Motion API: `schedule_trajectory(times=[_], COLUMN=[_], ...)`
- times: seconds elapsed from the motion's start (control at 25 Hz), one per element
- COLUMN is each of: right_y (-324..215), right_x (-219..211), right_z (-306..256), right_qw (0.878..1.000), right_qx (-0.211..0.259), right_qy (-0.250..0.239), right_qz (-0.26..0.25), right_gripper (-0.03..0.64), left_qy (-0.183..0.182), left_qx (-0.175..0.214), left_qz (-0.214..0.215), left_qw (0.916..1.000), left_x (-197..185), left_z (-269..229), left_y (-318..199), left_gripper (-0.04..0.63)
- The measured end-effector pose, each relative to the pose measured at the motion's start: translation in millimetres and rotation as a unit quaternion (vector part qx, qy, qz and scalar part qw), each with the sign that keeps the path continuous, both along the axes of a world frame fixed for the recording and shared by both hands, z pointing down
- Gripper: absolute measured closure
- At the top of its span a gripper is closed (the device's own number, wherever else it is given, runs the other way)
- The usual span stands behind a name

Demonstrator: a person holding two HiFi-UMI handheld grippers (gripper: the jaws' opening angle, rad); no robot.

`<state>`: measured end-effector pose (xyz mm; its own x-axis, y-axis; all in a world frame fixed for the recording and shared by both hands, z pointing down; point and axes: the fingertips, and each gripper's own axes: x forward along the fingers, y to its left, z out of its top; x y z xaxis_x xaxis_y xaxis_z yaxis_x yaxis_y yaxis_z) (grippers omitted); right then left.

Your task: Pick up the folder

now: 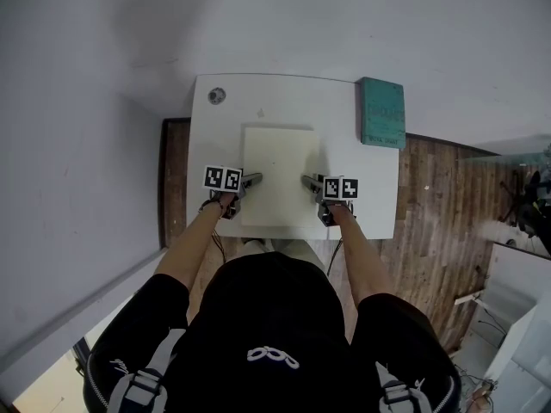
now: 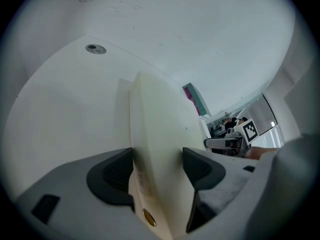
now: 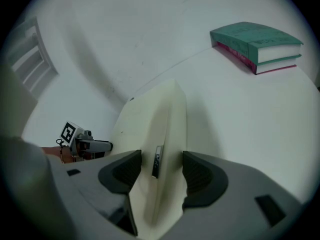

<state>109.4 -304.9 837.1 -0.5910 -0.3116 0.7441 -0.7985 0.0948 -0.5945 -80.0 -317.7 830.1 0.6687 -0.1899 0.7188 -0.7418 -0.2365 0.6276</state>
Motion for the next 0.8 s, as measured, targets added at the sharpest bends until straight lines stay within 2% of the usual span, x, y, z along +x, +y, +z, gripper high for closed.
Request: schedule_trajectory(times=[0.4,0.8], right_y=[2.5,3.2], right_x=[-1.2,0.1], right_z=[-3.1,-12.7], right_qw=[1.0,0.999], right_qx=[0.009,0.029], right_qy=[0.011,0.028], right_qz=[0.016,0.03], right_gripper=[0.351,0.373], left_qy=[-0.003,-0.002], left_qx=[-0.011,-0.002], left_qz=[0.002,0.0], left_qw=[0.9999,1.0], left_x=[-0.5,0.2], left_z=[-1.2,-9.8], left_y=[1.9,2.1], left_gripper=[0.299,0.299])
